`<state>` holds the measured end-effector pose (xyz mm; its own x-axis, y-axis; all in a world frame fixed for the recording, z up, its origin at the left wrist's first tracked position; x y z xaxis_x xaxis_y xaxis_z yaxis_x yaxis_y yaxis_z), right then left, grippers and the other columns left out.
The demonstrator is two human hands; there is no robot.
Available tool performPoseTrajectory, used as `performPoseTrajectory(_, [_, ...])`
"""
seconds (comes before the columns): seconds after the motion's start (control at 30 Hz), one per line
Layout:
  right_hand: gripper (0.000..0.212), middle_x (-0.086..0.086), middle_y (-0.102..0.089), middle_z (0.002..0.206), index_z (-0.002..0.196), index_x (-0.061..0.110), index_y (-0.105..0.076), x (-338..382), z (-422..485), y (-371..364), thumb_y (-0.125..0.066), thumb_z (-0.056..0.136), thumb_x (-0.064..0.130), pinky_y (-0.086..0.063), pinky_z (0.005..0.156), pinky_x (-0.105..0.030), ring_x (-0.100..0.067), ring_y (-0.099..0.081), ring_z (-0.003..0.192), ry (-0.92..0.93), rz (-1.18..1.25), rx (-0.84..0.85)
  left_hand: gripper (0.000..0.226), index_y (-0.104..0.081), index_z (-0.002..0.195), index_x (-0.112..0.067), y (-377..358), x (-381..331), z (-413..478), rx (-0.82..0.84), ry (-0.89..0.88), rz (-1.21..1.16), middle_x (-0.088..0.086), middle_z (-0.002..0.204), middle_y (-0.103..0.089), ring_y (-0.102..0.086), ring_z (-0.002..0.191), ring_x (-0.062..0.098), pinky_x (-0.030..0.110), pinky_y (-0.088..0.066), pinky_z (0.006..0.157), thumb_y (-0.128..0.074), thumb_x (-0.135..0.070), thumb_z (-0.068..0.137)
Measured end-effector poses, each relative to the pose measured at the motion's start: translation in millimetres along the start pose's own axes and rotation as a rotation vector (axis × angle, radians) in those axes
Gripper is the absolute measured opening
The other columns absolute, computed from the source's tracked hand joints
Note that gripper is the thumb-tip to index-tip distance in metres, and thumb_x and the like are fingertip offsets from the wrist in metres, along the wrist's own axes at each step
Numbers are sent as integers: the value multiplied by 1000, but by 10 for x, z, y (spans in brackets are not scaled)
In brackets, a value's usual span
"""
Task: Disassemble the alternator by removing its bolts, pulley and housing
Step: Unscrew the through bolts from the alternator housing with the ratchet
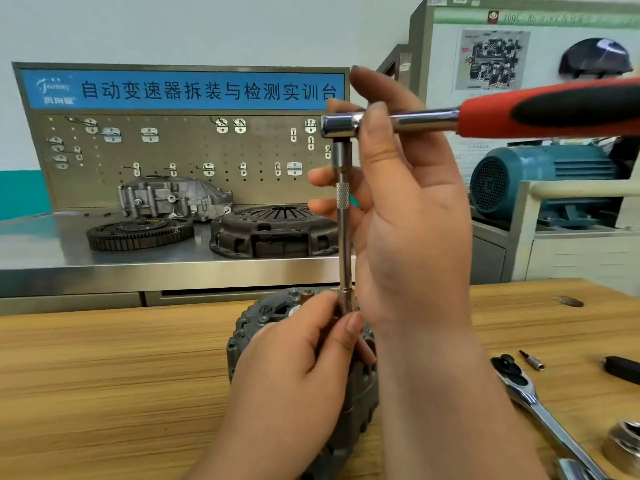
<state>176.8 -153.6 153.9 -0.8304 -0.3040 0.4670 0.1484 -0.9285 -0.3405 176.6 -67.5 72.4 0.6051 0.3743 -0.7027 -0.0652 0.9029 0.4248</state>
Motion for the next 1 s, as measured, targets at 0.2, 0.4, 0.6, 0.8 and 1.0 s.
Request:
performPoseTrajectory(0.2, [19,-7,-70,103,108,20,-55,2,29,19,-38,101,26,-49,50,-23,-13,-59,55,-174,312,6,25,-52,100,-50,2,7,-15,6,-23,66,-23,82,-67,-60,82,3,42,-51,77,-34,-55,83])
performPoseTrajectory(0.4, [17,-4,-63,106,98,25,-64,23,19,30,-52,94,14,-50,52,-24,-15,-61,64,36,38,33,24,-55,93,-40,-6,10,10,13,2,50,-32,78,-65,-60,76,-2,36,-52,70,-32,-48,88])
performPoseTrajectory(0.6, [15,-10,-61,117,106,22,-56,3,-15,-27,-43,101,18,-52,51,-25,-16,-63,60,49,-62,1,28,-58,101,-39,-7,17,-7,21,-11,-15,-28,90,-69,-64,88,4,45,-51,81,-37,-50,86])
performPoseTrajectory(0.8, [15,-13,-66,113,112,19,-49,-5,2,-37,-38,103,22,-49,47,-23,-16,-63,53,-120,218,-2,34,-55,103,-37,-1,17,-11,13,-11,4,-22,93,-68,-62,95,11,45,-50,84,-33,-56,85])
performPoseTrajectory(1.0, [16,-1,-60,99,99,24,-59,28,-16,-35,-49,98,11,-49,49,-26,-24,-59,60,133,-158,-26,26,-58,94,-36,-16,9,24,4,29,-17,-30,81,-68,-61,77,-2,44,-52,77,-38,-45,81])
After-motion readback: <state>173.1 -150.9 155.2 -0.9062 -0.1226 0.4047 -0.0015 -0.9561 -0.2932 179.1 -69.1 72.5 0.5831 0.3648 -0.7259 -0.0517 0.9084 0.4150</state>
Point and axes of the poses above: each hand's wrist, its own z-axis towards the middle knuckle, its own y-axis out of the back of the hand, x = y × z, the point moved 1 cm from there along z, towards the middle knuckle
